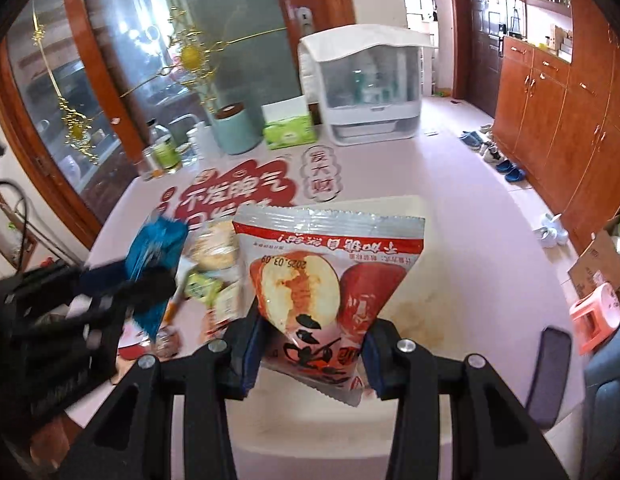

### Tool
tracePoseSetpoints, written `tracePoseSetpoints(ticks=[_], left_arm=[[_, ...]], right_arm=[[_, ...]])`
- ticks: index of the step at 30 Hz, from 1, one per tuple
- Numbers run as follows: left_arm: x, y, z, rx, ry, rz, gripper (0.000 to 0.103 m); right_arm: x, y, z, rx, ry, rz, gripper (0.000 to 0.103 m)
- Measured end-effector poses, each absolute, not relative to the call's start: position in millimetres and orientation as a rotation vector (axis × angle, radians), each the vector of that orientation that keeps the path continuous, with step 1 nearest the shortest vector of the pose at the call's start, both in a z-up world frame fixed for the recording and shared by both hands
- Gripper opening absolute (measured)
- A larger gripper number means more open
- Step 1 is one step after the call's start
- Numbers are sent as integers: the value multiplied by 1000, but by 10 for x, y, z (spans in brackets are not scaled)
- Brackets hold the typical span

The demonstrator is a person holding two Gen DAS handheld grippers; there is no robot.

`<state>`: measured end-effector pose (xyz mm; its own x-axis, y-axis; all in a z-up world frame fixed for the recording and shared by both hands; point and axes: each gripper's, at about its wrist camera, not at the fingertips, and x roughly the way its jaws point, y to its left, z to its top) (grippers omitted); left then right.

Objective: Organize snacks
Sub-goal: 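Carry the blue wrapper and apple-chip bag into the white tray and release, then move both open grippers back toward the remaining snack pile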

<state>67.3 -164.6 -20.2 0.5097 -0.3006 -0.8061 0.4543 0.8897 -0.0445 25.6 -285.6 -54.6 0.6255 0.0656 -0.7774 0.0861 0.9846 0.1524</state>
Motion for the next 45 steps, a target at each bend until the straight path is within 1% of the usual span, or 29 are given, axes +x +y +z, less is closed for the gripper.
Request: tracePoseSetpoints(ticks=[10,11,13,14,15,16,19,22,37,45], left_arm=[[860,-1933,-364,179,999,-388,29],[879,-1943,-377,170,1012,-386,33],[902,-1941,-386,150,1021,-370,50],[906,-1935,-383,146,1015,-355,68],[906,-1927,-376,145,1007,-344,79],[902,-1911,-361,143,985,-325,80],[912,-1879,-349,142,974,-310,80],[935,-1818,-352,120,983,-287,80],[924,-1494,-356,69,982,-189,80],[834,-1250,-252,63,946,-156,80]], right_arm=[[944,-3325,-642,134,897,-38,44],[1006,-3335,-658,123,898,-35,44],[1101,-3344,-689,101,904,-32,45],[1130,-3345,-697,99,906,-33,47],[1169,-3356,-709,100,909,-30,48],[1191,-3367,-713,103,907,-23,50],[1209,-3382,-703,106,893,-10,59],[1216,-3394,-694,108,887,-4,61],[1086,-3257,-774,125,918,57,62],[925,-3136,-776,124,927,58,62]])
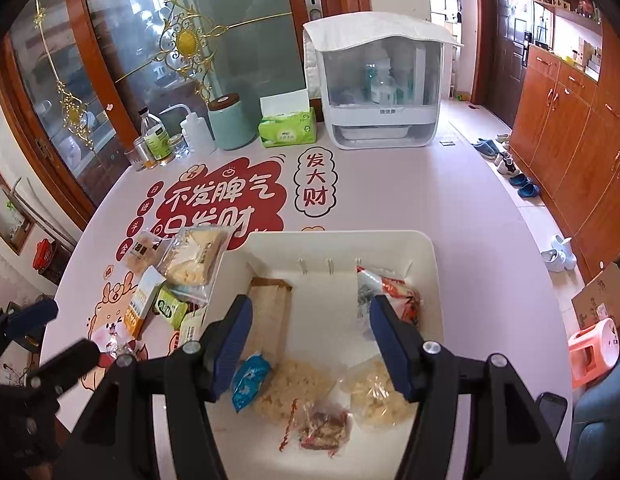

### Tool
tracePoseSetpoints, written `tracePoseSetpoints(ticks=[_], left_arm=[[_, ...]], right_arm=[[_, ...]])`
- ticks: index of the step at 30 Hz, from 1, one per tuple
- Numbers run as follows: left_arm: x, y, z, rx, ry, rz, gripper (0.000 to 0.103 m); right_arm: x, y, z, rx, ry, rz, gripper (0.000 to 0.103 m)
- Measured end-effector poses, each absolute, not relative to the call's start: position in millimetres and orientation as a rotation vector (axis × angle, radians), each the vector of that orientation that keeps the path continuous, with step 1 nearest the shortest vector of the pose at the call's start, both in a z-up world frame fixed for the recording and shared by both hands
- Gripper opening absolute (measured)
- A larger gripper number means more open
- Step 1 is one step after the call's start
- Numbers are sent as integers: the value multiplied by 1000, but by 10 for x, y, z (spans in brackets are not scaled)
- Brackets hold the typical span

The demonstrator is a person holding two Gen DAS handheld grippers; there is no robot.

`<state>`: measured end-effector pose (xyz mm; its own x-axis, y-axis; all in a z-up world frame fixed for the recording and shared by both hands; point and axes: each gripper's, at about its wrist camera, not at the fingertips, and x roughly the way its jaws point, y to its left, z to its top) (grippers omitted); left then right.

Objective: Organize snacks
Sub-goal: 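Move both open grippers back toward the remaining snack pile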

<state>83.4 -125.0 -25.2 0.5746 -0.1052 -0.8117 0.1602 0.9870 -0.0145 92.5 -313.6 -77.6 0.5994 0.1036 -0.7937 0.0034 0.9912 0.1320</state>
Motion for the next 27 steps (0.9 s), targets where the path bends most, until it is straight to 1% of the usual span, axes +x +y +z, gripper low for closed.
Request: tracePoseSetpoints(ticks=[7,9,14,20,27], left_arm=[[779,-644,13,55,853,-44,81],[757,-447,79,48,829,-15,85],[744,120,131,39,799,43,87],[832,570,-159,40,894,-3,88],[1000,702,-903,141,1058,-145,88]], right_arm=[[828,-2942,-719,122,918,61,62],[815,-2853,-700,121,914,66,62],[784,-2524,-686,109,915,82,62],[742,-2015,-743,98,949,98,62],[669,-1310,-1043,21,1013,108,62]])
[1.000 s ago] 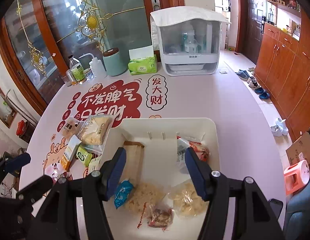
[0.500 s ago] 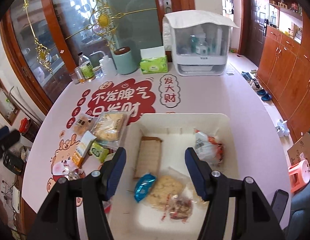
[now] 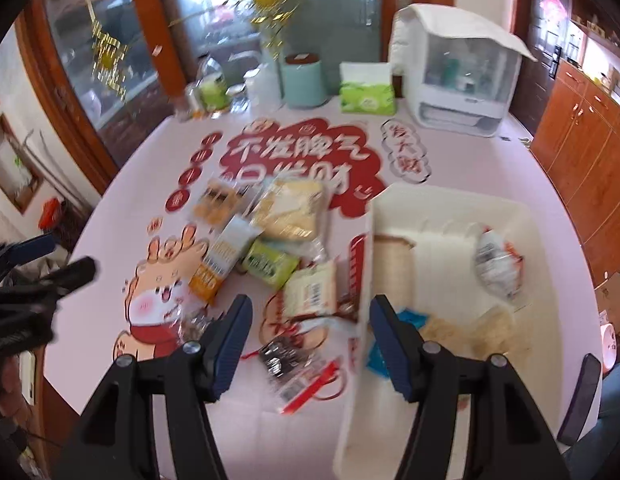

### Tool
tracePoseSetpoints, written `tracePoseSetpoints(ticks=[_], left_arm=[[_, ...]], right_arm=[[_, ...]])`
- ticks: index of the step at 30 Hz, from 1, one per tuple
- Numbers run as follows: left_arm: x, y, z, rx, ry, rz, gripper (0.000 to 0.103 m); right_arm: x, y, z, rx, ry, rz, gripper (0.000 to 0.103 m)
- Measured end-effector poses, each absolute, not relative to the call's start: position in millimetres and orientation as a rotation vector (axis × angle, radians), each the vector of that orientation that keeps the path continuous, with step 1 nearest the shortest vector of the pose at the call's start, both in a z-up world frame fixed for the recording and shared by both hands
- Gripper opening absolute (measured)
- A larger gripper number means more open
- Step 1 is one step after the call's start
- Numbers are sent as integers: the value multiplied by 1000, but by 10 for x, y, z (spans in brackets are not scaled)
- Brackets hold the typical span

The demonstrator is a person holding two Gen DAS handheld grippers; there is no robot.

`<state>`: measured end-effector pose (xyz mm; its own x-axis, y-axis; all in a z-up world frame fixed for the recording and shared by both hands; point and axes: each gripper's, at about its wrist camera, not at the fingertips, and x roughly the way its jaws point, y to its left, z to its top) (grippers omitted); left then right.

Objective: Organize snacks
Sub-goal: 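Move both open grippers back toward the remaining snack pile, then grasp the clear bag of dark snacks with the left gripper while the right grasps a red-edged packet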

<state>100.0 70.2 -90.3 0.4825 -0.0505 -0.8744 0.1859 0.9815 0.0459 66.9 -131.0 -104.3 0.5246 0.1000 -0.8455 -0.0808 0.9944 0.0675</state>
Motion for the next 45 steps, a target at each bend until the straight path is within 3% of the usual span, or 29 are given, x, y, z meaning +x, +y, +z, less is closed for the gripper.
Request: tracePoseSetpoints(ticks=[11,25,28,30,31,35,45], left_arm=[[1268,832,-1959,98,1301,-371,88],[1453,574,-2405,10,1415,-473,87],[1474,531,-2457,2,1426,-476,84],[1478,498,-2490,4,1431,-477,73],[1480,491,-2500,-11,1438,-495,69],[1465,445,-2477,-27,1409,-505,56],[1305,593,-2321,-4,1341,-449,51]], right_arm=[[531,-549,-1871,-171,1113,154,61],[786,-688,-2542,-221,1240,106,62],[831,-761,-2558,-160,1256,131,62],[849,-813,-2569,-113,1269,142,58],[848,-815,-2566,-113,1265,137,48],[841,-796,-2552,-118,1267,137,45],[741,-813,-2489,-65,1275,156,44]])
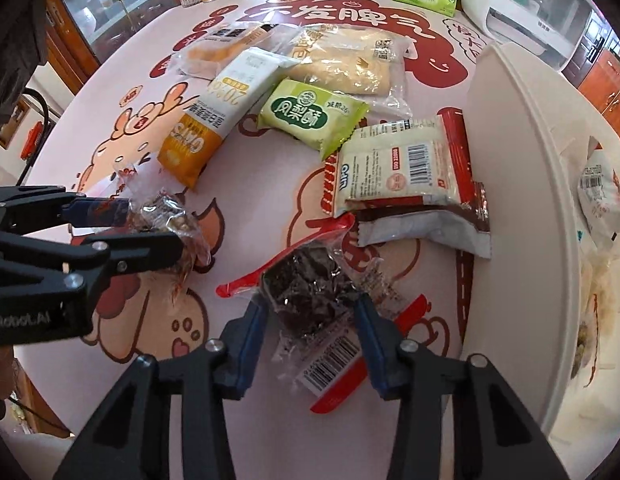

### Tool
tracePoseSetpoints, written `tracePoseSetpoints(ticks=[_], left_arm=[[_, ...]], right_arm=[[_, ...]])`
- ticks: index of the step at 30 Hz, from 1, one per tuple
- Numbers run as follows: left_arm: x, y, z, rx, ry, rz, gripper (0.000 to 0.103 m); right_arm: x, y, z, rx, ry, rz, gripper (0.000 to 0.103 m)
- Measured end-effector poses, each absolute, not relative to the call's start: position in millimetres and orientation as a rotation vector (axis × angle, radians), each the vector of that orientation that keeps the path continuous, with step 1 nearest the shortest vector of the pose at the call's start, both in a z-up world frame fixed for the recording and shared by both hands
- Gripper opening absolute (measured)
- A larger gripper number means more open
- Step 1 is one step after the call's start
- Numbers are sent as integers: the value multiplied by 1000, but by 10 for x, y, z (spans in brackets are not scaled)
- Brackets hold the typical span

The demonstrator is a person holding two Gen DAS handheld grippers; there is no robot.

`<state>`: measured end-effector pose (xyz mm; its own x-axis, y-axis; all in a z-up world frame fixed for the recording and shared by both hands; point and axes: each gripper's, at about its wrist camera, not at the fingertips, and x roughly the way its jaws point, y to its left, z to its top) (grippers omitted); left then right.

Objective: Organize snacks
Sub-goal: 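Grasp the clear bag of dark snacks with the left gripper while the right grasps a red-edged packet, then lower both held packets into the white tray and open both grippers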

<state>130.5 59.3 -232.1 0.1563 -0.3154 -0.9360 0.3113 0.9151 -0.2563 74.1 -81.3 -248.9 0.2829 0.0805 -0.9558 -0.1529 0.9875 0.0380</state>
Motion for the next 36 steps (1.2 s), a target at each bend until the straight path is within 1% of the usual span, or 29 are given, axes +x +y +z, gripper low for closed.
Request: tracePoseSetpoints(ticks=[6,11,17,24,31,36], left_arm=[[1215,666,-1997,-10,1271,-442,51],[1104,561,-1467,7,1146,-453,51],[1000,275,-771,35,972,-489,52],[866,-320,-161,44,836,-563,52],[851,-1086,26,70,808,-629,52],[900,-1603,3,96,813,-645,52]], right_arm=[[657,-762,-2285,-30,1234,192,44],[565,-731,-2000,-5,1176,225,44],[408,-863,-1532,14,1069,241,44],[241,-1450,-1064,60,966,194,44],[108,-2227,-799,86,906,75,45],[80,-2687,-803,90,917,18,45]])
